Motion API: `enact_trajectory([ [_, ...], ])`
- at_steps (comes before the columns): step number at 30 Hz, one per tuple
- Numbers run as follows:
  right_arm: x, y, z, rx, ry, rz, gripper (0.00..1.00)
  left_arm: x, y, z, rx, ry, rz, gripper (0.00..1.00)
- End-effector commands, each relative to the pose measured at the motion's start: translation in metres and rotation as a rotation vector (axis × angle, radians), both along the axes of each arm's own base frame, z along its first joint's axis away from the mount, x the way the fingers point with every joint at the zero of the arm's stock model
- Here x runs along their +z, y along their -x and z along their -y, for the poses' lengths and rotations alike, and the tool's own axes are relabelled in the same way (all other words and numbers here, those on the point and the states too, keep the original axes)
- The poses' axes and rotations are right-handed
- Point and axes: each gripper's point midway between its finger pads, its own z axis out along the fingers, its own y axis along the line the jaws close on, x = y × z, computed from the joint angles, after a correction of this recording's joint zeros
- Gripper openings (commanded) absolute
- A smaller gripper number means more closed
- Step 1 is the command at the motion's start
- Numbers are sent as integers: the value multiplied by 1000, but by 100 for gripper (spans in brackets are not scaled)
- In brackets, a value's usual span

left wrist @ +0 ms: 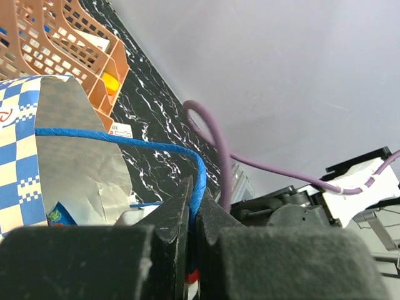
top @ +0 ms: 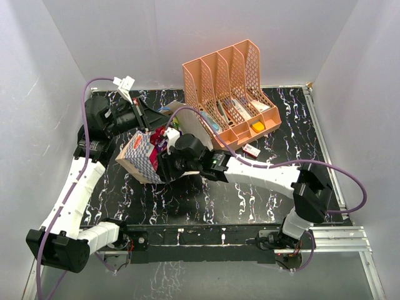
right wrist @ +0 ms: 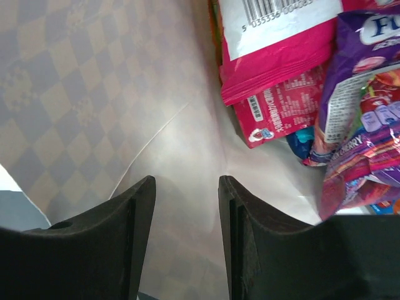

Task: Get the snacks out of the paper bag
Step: Adjust the paper bag at the center of the board, then take out the snack from the paper bag.

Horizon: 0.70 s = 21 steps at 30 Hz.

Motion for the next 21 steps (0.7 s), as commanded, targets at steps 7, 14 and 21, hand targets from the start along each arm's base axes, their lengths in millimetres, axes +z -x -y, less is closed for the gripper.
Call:
enact_trajectory([
  [7,-3,29,-14,79,-119,-64,48,15,39,20,-145,106,9,0],
  [14,21,-17,46,-210,-98,50,55,15,44,21,-146,105,4,0],
  [21,29,-72,101,-418,-161,5,60,16,45,22,-147,95,13,0],
])
